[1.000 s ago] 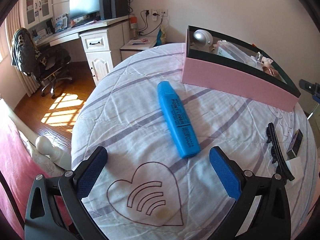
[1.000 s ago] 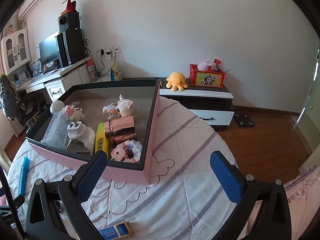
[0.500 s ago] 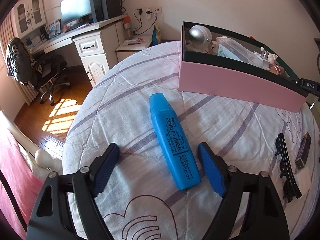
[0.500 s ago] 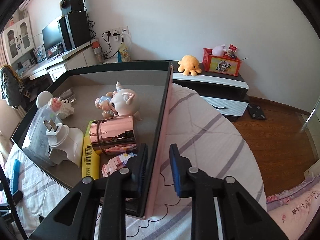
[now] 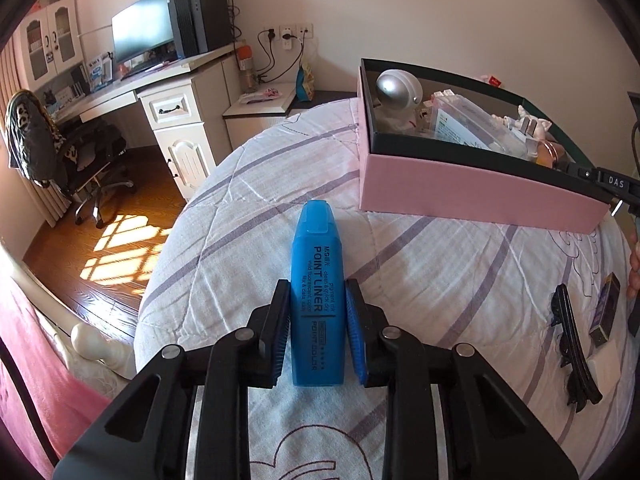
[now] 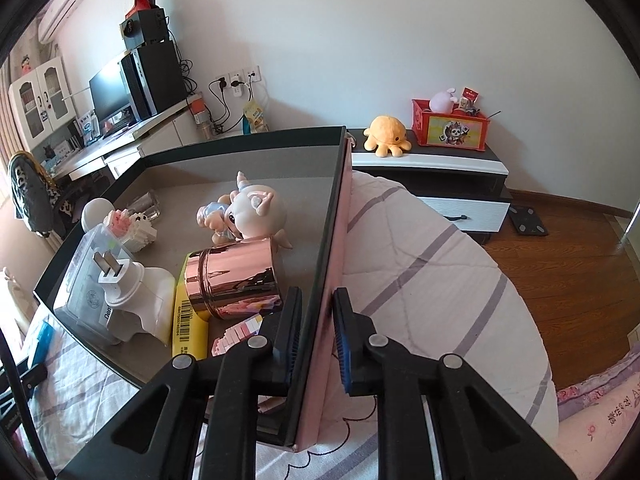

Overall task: Organize rigid objects
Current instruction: 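Drop the highlighter into the box with the left tool while the right tool holds the wall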

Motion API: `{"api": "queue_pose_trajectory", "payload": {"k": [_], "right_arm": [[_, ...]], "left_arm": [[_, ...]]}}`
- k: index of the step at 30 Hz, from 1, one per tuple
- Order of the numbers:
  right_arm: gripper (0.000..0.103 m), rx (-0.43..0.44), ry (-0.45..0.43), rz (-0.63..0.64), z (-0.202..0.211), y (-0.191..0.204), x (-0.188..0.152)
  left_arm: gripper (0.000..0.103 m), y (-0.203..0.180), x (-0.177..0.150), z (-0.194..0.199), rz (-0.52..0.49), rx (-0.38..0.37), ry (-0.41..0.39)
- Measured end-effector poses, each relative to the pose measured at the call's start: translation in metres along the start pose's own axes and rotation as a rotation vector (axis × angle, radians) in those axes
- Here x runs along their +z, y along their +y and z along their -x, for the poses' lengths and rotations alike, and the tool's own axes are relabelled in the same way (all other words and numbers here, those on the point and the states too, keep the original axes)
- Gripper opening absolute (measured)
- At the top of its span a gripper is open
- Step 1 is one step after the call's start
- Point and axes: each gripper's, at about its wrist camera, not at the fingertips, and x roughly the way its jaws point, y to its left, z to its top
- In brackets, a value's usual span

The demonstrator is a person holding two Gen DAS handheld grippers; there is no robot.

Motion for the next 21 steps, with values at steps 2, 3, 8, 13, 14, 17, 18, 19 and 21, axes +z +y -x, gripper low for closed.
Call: {"api": "queue_pose_trajectory", "payload": {"k": [2, 3, 8, 13, 14, 17, 18, 19, 21], "right_arm": [[0.016, 0.006, -0.003, -0.004, -0.001, -0.001, 0.000], [0.017, 0.009, -0.005, -0.006, 0.000, -0.002, -0.001], [0.017, 0.026, -0.010, -0.014, 0.000, -0.005, -0.003], [0.018, 0.036, -0.014, -0.020, 0.001, -0.007, -0.003], [0.018, 0.038, -0.014, -0.022, 0.001, -0.007, -0.004], [0.019, 0.046, -0.016, -0.026, 0.001, -0.009, -0.004], [0.019, 0.049, -0.017, -0.028, 0.000, -0.009, -0.004], [0.019, 0.053, -0.017, -0.030, 0.000, -0.010, -0.004], [0.019, 0.061, -0.019, -0.034, 0.000, -0.013, -0.004]], "left_arm": [[0.026, 0.001, 0.008, 0.004, 0.005, 0.000, -0.017], [0.026, 0.002, 0.012, 0.007, 0.005, -0.002, -0.029], [0.026, -0.001, 0.038, 0.022, -0.008, 0.003, -0.096], [0.026, -0.025, 0.070, 0.035, -0.065, -0.028, -0.157], [0.026, -0.033, 0.078, 0.035, -0.084, -0.042, -0.167], [0.026, -0.057, 0.099, 0.024, -0.135, -0.060, -0.169], [0.026, -0.063, 0.104, 0.018, -0.147, -0.068, -0.163], [0.026, -0.069, 0.109, 0.010, -0.159, -0.076, -0.150], [0.026, -0.079, 0.115, -0.006, -0.172, -0.078, -0.119]]}}
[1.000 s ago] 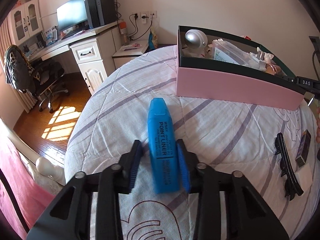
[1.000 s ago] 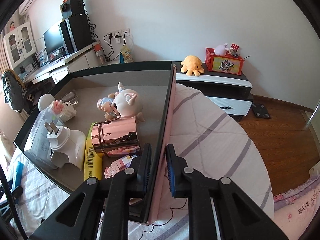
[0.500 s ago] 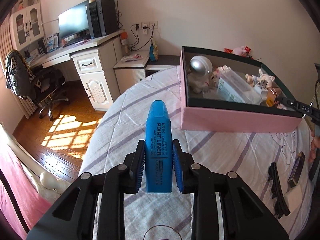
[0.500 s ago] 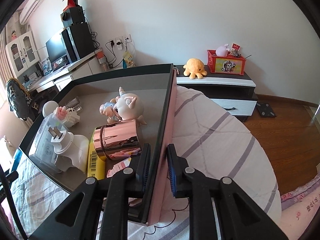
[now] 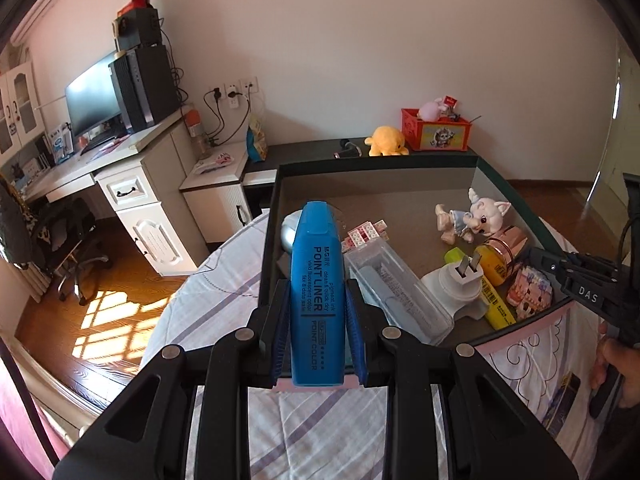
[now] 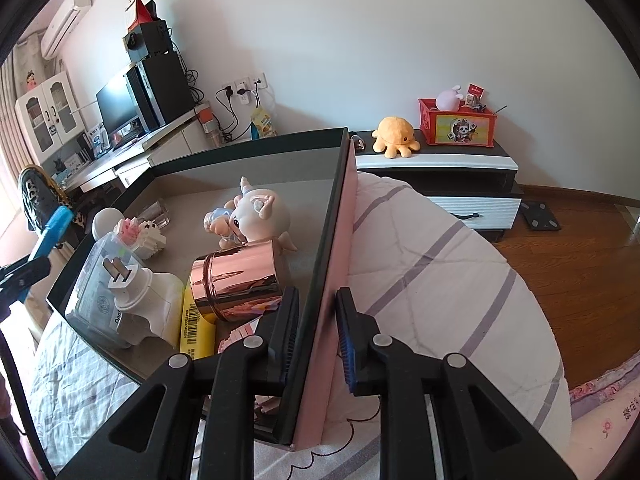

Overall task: Organize rigid objects
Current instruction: 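Drop the highlighter into the box with the left tool while the right tool holds the wall, then grasp the black hair clip with the left tool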

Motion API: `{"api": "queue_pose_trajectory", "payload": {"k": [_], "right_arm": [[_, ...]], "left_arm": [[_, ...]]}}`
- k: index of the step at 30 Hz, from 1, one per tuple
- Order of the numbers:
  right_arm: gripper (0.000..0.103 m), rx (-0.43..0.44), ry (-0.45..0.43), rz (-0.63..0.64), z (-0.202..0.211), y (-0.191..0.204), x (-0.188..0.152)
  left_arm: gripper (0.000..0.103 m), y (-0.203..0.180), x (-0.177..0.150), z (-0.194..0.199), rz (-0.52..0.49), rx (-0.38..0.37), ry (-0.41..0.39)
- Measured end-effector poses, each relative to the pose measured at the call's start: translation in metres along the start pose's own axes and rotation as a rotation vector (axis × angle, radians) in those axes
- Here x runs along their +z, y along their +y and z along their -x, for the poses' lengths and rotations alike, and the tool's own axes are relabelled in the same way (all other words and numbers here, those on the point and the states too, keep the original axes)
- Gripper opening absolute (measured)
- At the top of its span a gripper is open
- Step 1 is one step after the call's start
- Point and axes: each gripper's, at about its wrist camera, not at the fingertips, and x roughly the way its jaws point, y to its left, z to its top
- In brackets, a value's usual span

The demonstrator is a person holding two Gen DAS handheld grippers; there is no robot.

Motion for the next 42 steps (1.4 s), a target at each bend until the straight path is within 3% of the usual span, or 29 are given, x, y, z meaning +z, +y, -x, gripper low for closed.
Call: {"api": "queue_pose_trajectory", "payload": {"k": [9, 10, 12, 13, 14, 15, 31, 42], "right_arm": [[0.020, 0.012, -0.002, -0.004, 0.000, -0.004, -0.001], [0.020, 0.012, -0.002, -0.004, 0.000, -0.003, 0.000], [0.020, 0.012, -0.002, -0.004, 0.000, -0.003, 0.000], [0.020, 0.012, -0.002, -0.004, 0.000, -0.003, 0.000], [0.020, 0.012, -0.002, -0.004, 0.000, -0.003, -0.001], [0.020, 0.013, -0.002, -0.004, 0.000, -0.003, 0.000], [0.021, 0.018, -0.002, -0.007, 0.000, -0.005, -0.001], [0.022, 0.026, 0.011, -0.013, 0.000, -0.002, 0.001]], "left_arm": [[0.027, -0.004, 0.006, -0.021, 0.001, 0.018, 0.015], [0.031, -0.003, 0.006, -0.021, 0.006, 0.018, 0.013], [0.052, -0.002, 0.005, -0.018, 0.013, 0.014, -0.001], [0.074, -0.002, 0.004, -0.016, 0.014, 0.023, -0.013], [0.090, -0.003, 0.004, -0.012, 0.012, 0.037, -0.032], [0.092, -0.004, 0.002, -0.007, 0.007, 0.048, -0.055], [0.099, -0.012, -0.046, 0.033, 0.045, 0.066, -0.037], [0.099, -0.053, -0.089, 0.033, -0.009, -0.006, 0.074]]}}
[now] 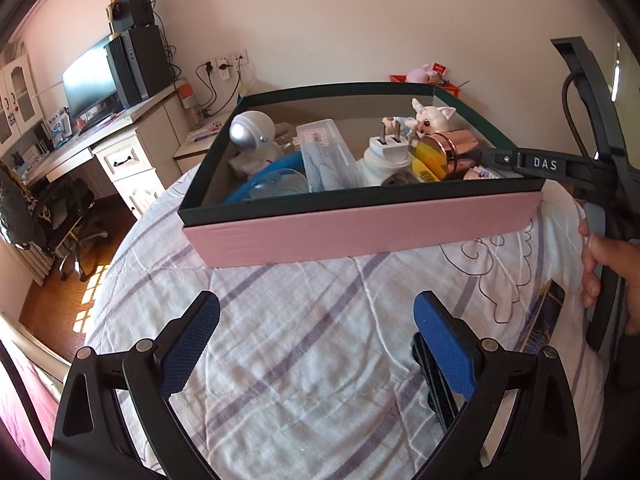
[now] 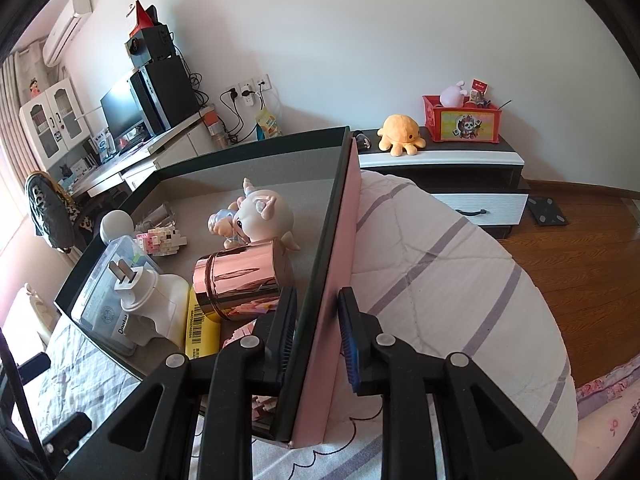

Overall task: Organize rigid objects
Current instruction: 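Grasp the black hair clip with the left tool, then drop the hair clip into the box with the left tool while the right tool grips the wall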

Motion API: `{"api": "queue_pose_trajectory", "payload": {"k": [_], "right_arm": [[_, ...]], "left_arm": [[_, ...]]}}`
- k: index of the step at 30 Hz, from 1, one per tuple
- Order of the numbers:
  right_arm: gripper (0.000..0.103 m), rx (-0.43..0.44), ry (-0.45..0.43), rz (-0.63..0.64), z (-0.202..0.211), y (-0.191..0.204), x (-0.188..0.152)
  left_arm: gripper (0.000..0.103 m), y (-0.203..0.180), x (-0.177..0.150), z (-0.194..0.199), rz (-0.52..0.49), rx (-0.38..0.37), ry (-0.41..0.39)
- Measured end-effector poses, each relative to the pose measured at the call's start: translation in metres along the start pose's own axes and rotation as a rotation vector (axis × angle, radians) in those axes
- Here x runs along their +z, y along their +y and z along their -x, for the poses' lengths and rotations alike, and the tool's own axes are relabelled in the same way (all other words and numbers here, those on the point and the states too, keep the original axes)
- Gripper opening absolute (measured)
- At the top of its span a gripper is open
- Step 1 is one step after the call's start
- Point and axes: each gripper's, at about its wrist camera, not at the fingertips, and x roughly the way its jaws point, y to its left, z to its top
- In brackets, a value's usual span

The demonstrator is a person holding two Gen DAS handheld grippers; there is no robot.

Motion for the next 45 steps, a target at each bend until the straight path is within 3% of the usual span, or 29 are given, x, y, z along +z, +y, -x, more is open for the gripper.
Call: {"api": "queue_pose_trajectory", "payload": {"k": [2, 4, 6, 13, 18, 22, 24, 25, 27, 29, 37, 45], "right_arm": [[0.026, 0.004, -0.019, -0.011, 0.010, 0.003, -0.001], [0.044, -0.014, -0.067, -0.001, 0.029, 0.007, -0.003], [0.055, -0.037, -0.097, 0.013, 0.050, 0.012, -0.011], [0.077, -0.133, -0.125, 0.012, 0.109, 0.020, -0.072], [0.078, -0.152, -0.110, -0.041, 0.125, 0.014, -0.105], [0.078, -0.137, -0.082, -0.050, 0.126, 0.018, -0.117], [0.078, -0.130, -0.074, -0.047, 0.126, 0.019, -0.120], [0.078, -0.131, -0.073, -0.045, 0.128, 0.018, -0.122], [0.078, -0.126, -0.074, -0.039, 0.130, 0.020, -0.120], [0.078, -0.127, -0.079, -0.035, 0.132, 0.019, -0.122], [0.078, -0.118, -0.083, -0.010, 0.134, 0.029, -0.119], [0.078, -0.117, -0.096, 0.039, 0.125, 0.042, -0.098]], "left_arm": [[0.099, -0.006, -0.004, 0.005, -0.003, -0.009, 0.002], [0.099, -0.012, -0.009, 0.012, 0.000, -0.021, -0.003], [0.099, -0.020, -0.015, 0.016, -0.015, -0.034, -0.001], [0.099, -0.038, -0.036, 0.014, -0.023, -0.009, 0.049], [0.096, -0.036, -0.041, 0.016, 0.015, 0.003, 0.044], [0.060, -0.035, -0.046, 0.011, 0.019, -0.017, 0.070], [0.047, -0.032, -0.047, 0.011, 0.030, -0.032, 0.074], [0.035, -0.032, -0.048, 0.011, 0.018, -0.025, 0.079], [0.023, -0.030, -0.049, 0.011, 0.010, -0.024, 0.070], [0.019, -0.027, -0.049, 0.013, 0.005, -0.022, 0.069], [0.018, 0.012, -0.049, 0.022, 0.062, 0.025, 0.055], [0.018, 0.047, -0.030, 0.039, 0.086, 0.044, -0.014]]}}
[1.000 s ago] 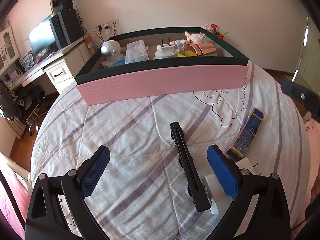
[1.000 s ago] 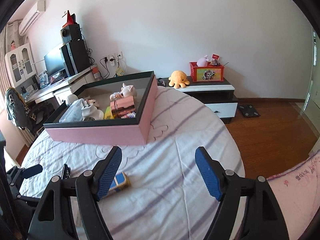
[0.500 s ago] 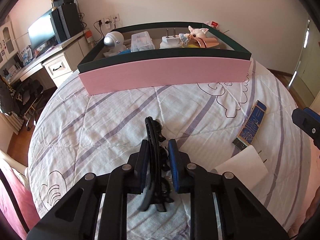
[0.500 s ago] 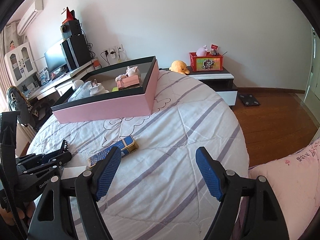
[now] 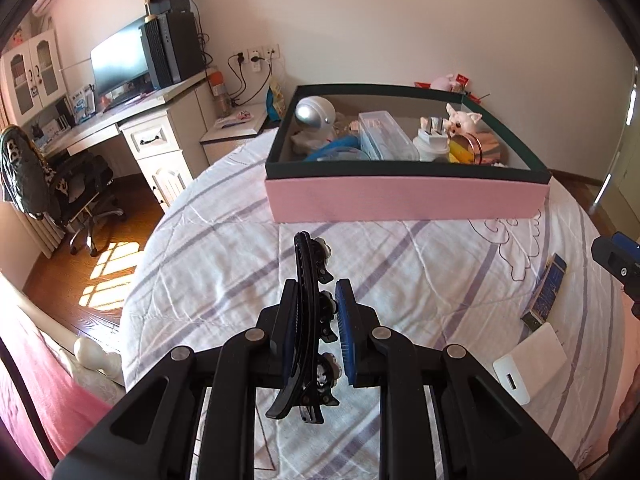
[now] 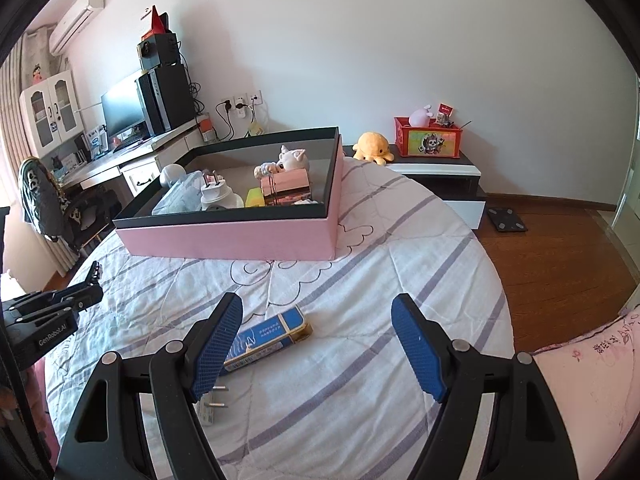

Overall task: Organize rigid objects
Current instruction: 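Drop the hair clip into the box with the left tool while the right tool grips the wall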

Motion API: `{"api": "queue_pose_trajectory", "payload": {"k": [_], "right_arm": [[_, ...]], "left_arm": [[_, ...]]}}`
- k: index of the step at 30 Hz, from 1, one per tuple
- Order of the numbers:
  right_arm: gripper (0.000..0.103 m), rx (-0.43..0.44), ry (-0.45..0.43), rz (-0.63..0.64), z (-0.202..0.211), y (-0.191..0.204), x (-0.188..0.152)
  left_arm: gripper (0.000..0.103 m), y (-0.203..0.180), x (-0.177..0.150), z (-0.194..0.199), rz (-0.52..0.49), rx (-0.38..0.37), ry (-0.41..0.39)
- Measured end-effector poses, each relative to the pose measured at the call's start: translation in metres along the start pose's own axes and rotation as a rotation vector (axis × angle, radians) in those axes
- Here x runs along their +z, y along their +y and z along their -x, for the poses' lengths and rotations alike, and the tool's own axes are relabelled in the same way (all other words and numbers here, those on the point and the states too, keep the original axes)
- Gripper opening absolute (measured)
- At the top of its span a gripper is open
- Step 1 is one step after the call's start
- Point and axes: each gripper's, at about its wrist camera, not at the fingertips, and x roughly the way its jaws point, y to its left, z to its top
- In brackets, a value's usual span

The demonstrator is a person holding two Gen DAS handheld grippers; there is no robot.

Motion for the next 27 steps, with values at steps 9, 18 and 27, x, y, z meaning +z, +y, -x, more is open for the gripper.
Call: {"api": "queue_pose_trajectory", "payload": {"k": [9, 18, 27], "right_arm": [[0.078, -0.008, -0.048, 0.056, -0.021, 0.008, 0.051], [0.074, -0.059, 0.019, 0.063, -0.095, -0.005, 0.104], [0.017, -0.014, 0.136, 0.079, -0.148, -0.015, 0.106]], "left_arm": [[0.018, 0.018, 0.055, 0.002, -0.009, -0.028, -0.078], [0.018, 0.016, 0.118, -0.048, -0.060, -0.024, -0.079], [0.018, 0.006, 0.139, -0.096, -0.095, -0.031, -0.036]]}}
